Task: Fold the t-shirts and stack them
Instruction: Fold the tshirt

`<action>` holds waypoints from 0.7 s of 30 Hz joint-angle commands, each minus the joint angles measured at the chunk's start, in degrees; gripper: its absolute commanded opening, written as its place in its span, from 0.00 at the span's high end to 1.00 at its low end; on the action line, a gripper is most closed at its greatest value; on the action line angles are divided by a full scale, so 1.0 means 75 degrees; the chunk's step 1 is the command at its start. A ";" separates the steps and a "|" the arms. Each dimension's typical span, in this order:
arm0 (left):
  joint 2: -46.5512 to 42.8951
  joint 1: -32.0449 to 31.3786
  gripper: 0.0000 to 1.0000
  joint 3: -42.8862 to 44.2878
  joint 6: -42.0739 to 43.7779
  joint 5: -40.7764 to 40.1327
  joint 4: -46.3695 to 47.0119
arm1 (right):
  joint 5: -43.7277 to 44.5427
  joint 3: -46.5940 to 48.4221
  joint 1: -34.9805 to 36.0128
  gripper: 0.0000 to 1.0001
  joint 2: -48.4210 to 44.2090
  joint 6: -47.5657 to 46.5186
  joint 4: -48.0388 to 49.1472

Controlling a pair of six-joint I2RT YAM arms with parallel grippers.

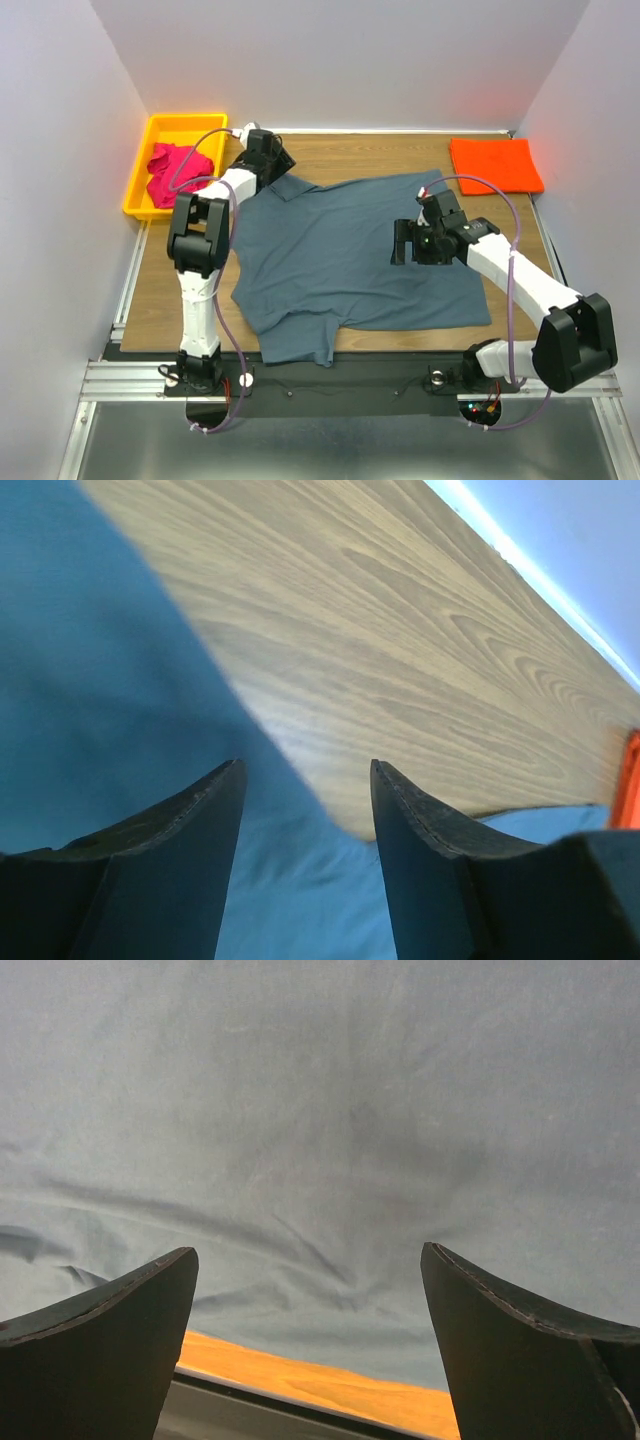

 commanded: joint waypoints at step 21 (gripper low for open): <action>-0.5022 -0.0867 0.37 -0.4991 0.2329 -0.1938 -0.2631 | 0.1676 0.1888 -0.1195 0.31 0.3651 -0.0360 0.1639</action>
